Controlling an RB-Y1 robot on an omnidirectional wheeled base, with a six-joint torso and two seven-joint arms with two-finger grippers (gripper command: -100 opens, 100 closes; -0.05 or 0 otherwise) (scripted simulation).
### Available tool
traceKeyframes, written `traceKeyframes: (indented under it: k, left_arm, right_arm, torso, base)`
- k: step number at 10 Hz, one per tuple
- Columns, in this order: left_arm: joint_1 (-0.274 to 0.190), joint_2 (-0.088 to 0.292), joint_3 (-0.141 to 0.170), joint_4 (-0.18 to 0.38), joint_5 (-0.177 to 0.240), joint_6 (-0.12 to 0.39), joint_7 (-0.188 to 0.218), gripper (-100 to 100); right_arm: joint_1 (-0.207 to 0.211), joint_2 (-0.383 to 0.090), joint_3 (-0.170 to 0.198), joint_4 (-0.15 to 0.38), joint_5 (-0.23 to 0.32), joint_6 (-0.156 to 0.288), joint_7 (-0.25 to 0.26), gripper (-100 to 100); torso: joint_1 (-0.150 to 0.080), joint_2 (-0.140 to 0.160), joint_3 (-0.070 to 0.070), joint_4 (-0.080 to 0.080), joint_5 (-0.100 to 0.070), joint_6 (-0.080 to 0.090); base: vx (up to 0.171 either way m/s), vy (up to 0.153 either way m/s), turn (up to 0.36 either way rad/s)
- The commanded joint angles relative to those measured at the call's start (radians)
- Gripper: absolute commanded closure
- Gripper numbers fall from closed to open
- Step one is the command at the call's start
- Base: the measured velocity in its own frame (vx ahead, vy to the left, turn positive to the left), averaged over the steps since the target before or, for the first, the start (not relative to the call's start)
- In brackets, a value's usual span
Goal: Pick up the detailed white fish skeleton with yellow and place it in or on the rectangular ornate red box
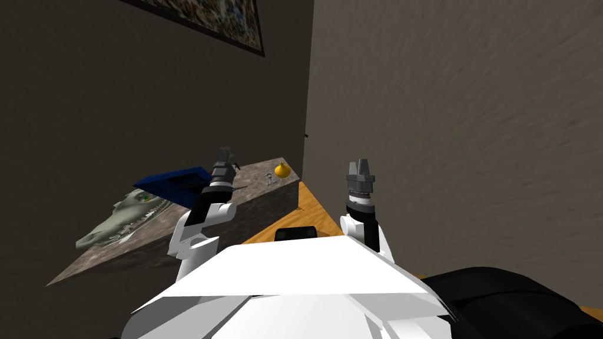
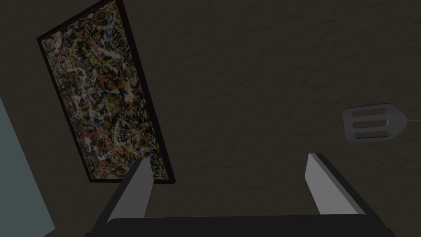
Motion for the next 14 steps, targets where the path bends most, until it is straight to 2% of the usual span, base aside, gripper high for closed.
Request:
traceKeyframes:
  k: [1,3,5,6,7,8,9,10,11,14]
  left_arm:
    - [-0.008,-0.002,0.005,0.008,-0.002,0.032,0.001,-100]
    - [-0.027,-0.005,0.029,0.022,-0.007,0.104,0.009,-100]
    - [-0.035,-0.006,0.041,0.030,-0.008,0.168,0.014,-100]
    - [-0.035,-0.006,0.041,0.030,-0.008,0.181,0.014,-100]
    - [-0.041,-0.008,0.052,0.038,-0.010,0.225,0.019,-100]
    - [-0.041,-0.008,0.052,0.038,-0.010,0.231,0.019,-100]
    - [-0.045,-0.009,0.062,0.046,-0.010,0.272,0.024,-100]
    - [-0.045,-0.009,0.062,0.046,-0.010,0.282,0.024,-100]
    - [-0.048,-0.010,0.072,0.054,-0.011,0.320,0.030,-100]
    - [-0.050,-0.011,0.081,0.063,-0.011,0.383,0.036,-100]
  right_arm:
    - [0.000,0.000,0.000,0.000,0.000,0.000,0.000,0]
    - [0.000,0.000,0.000,0.000,0.000,0.000,0.000,0]
    - [0.000,0.000,0.000,0.000,0.000,0.000,0.000,0]
    - [0.000,0.000,0.000,0.000,0.000,0.000,0.000,0]
    - [0.000,0.000,0.000,0.000,0.000,0.000,0.000,0]
    - [0.000,0.000,0.000,0.000,0.000,0.000,0.000,0]
    - [0.000,0.000,0.000,0.000,0.000,0.000,0.000,0]
    - [0.000,0.000,0.000,0.000,0.000,0.000,0.000,0]
    - [0.000,0.000,0.000,0.000,0.000,0.000,0.000,0]
    - [0.000,0.000,0.000,0.000,0.000,0.000,0.000,0]
  torso:
    - [0.000,0.000,0.000,0.000,0.000,0.000]
    - [0.001,0.000,0.000,0.000,0.000,0.000]
    - [0.001,-0.001,0.000,0.000,0.000,0.000]
    - [0.002,-0.001,0.000,0.000,0.000,0.000]
    - [0.002,-0.001,0.000,0.000,0.000,0.000]
    - [0.002,-0.001,-0.001,0.000,0.001,0.000]
    - [0.002,-0.001,0.000,0.000,0.001,0.000]
    - [0.003,-0.001,-0.001,0.000,0.001,0.000]
    - [0.003,-0.001,-0.001,0.000,0.001,0.000]
    - [0.004,-0.001,-0.001,0.000,0.001,0.000]
  base:
    - [-0.002,-0.006,-0.039]
    - [0.000,-0.001,-0.087]
    - [0.003,0.008,-0.063]
    - [0.003,0.013,-0.032]
    - [0.008,0.020,-0.062]
    - [0.007,0.018,-0.031]
    - [0.010,0.025,-0.051]
    - [0.010,0.025,-0.033]
    - [0.007,0.030,-0.053]
    - [0.009,0.034,-0.034]
